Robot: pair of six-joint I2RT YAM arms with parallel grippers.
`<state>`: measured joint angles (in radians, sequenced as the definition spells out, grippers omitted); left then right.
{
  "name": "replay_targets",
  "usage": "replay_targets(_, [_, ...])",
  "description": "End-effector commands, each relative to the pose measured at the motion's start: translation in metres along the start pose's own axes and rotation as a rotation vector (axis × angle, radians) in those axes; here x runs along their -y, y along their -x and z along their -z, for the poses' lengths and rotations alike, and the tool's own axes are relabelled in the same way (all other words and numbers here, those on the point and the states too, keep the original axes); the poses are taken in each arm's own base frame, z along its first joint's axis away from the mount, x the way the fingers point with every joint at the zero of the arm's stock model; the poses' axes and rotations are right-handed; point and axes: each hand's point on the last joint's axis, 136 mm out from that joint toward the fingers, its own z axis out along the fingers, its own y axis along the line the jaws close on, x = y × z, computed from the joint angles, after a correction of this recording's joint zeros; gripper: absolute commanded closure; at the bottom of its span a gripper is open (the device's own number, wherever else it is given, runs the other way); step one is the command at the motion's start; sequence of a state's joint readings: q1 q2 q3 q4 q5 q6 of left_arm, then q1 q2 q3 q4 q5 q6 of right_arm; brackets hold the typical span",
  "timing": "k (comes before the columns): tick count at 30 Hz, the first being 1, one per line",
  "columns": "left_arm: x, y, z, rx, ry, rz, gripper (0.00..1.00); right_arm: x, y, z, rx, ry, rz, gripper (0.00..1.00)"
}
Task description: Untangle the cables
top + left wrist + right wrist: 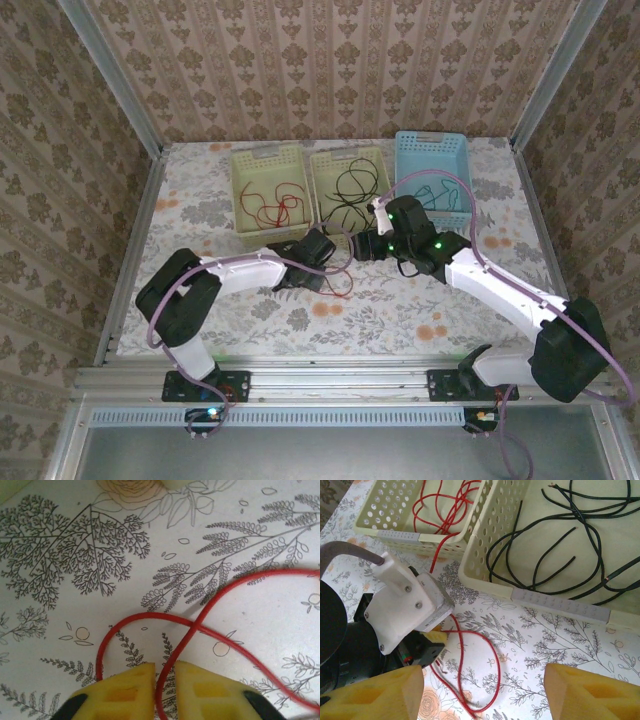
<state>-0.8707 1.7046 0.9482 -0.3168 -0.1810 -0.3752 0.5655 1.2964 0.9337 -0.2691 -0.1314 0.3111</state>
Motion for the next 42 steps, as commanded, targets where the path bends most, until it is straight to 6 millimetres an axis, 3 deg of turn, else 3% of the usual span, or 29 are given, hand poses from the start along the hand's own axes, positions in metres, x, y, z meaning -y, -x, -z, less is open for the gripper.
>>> replay_targets(1, [0.004, -0.001, 0.006, 0.02, 0.012, -0.036, 0.96, 0.008, 0.003, 0.009, 0.036, -0.042, -0.011, 0.34])
replay_targets(6, [0.01, 0.024, 0.048, 0.206, 0.016, -0.057, 1.0, 0.035, 0.014, 0.024, 0.141, -0.179, -0.064, 0.34])
replay_targets(10, [0.026, 0.046, 0.102, 0.404, -0.157, -0.024, 1.0, 0.065, 0.018, 0.042, 0.217, -0.299, -0.137, 0.33])
replay_targets(14, [0.025, 0.059, 0.158, 0.541, -0.272, 0.004, 1.0, 0.092, 0.015, 0.056, 0.269, -0.381, -0.235, 0.33])
replay_targets(18, [0.005, 0.074, 0.205, 0.67, -0.329, 0.071, 1.0, 0.105, 0.011, 0.062, 0.299, -0.398, -0.295, 0.33])
replay_targets(22, [-0.041, 0.09, 0.241, 0.793, -0.326, 0.223, 1.0, 0.104, 0.01, 0.06, 0.288, -0.391, -0.302, 0.33])
replay_targets(26, [-0.103, 0.097, 0.237, 0.778, -0.209, 0.388, 1.0, 0.095, 0.012, 0.054, 0.268, -0.338, -0.286, 0.33])
replay_targets(30, [-0.146, 0.11, 0.203, 0.677, -0.054, 0.421, 1.0, 0.083, 0.016, 0.045, 0.224, -0.271, -0.259, 0.33])
replay_targets(37, [-0.205, 0.146, 0.147, 0.588, 0.114, 0.507, 1.0, 0.069, 0.02, 0.04, 0.175, -0.204, -0.232, 0.33])
replay_targets(38, [-0.211, 0.151, 0.142, 0.589, 0.127, 0.527, 0.95, 0.07, 0.02, 0.042, 0.181, -0.211, -0.237, 0.33])
replay_targets(42, [-0.212, 0.165, 0.135, 0.59, 0.129, 0.524, 0.36, 0.086, 0.02, 0.051, 0.197, -0.255, -0.287, 0.33])
